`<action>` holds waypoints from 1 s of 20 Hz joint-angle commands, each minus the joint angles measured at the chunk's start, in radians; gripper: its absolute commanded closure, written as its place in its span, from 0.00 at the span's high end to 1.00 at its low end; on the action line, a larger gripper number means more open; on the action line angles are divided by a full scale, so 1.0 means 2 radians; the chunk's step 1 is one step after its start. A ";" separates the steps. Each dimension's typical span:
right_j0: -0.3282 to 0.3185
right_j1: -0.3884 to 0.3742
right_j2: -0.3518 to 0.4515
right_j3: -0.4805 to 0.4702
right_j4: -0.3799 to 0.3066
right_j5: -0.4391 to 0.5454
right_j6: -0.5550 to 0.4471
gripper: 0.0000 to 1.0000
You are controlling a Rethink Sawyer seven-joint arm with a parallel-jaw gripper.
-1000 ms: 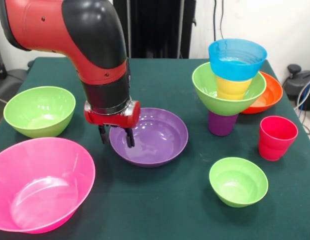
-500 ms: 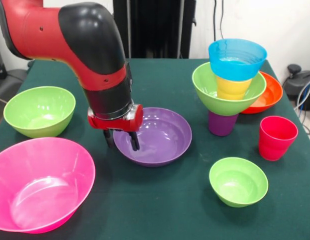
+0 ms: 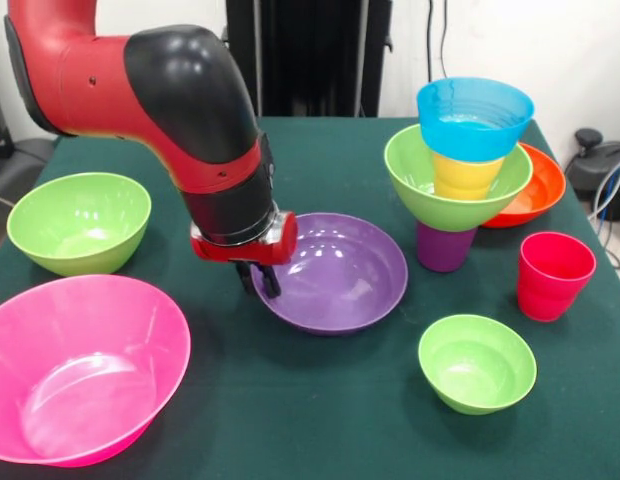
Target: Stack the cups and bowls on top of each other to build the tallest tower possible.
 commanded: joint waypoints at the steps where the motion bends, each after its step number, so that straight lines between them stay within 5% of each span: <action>1: 0.011 0.018 0.037 -0.009 -0.042 0.030 -0.068 0.00; 5: 0.019 -0.031 0.026 0.002 -0.043 0.052 -0.058 0.00; 10: -0.034 -0.146 0.062 0.082 -0.008 0.083 -0.091 0.00; 20: -0.077 -0.187 0.115 0.111 -0.026 0.075 -0.119 0.00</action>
